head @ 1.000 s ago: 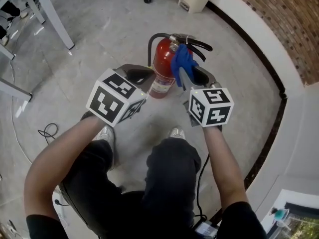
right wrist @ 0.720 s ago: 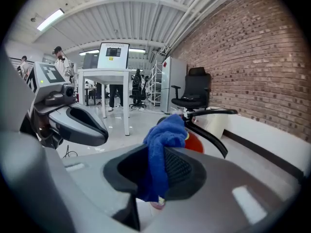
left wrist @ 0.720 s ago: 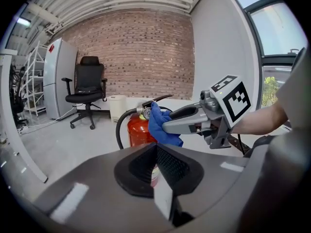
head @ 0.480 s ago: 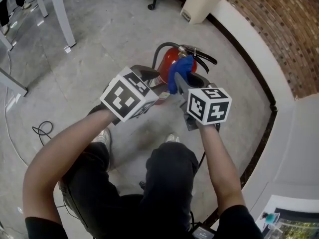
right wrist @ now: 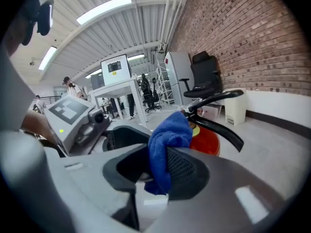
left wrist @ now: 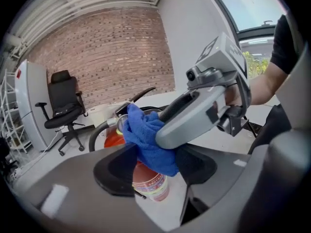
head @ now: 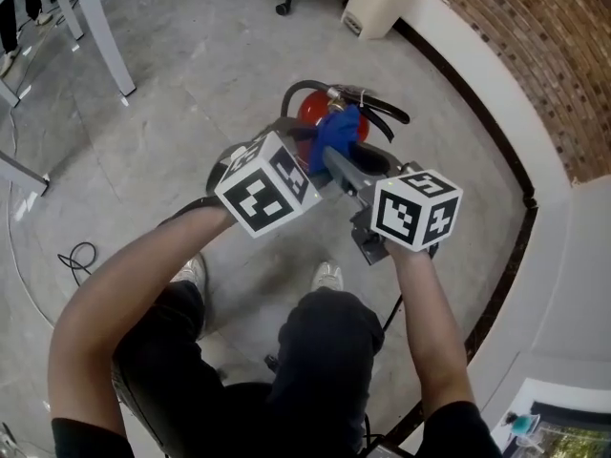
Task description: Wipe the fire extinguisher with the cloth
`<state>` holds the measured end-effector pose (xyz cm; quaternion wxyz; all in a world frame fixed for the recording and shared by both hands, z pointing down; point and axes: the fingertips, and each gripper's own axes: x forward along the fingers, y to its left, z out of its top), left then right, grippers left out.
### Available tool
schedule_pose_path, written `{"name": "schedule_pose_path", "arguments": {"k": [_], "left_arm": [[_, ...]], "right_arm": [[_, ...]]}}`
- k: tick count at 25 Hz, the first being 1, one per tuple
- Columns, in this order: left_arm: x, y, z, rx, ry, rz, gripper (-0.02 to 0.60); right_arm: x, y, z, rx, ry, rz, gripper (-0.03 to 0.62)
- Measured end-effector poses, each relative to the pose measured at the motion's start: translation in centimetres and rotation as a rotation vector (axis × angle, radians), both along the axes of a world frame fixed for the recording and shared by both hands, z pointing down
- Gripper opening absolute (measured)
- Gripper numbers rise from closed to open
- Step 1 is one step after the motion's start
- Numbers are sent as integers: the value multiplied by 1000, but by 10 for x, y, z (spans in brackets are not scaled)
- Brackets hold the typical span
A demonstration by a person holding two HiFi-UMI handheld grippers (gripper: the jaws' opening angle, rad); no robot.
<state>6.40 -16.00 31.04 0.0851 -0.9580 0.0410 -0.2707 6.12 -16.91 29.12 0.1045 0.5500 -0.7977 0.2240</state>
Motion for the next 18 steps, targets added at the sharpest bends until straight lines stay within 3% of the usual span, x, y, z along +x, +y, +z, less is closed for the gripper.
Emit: {"name": "schedule_pose_path", "arguments": {"k": [3,5,10,18], "left_arm": [[-3,-11,-2,0,22,-43,172],[-9,-19,-2,-15,29,-73,137],[-24,-42,-4,-59,9,-127,123],[-28,-78,-7,-44,-42,-234,118]], "right_arm": [[-3,5,-5,25,-67,-57,140],[-3,11,-9,41,-100,-77,158],[8,30,-11,73,-118,-63,158],[21,43,5,63,-91,-28,158]]}}
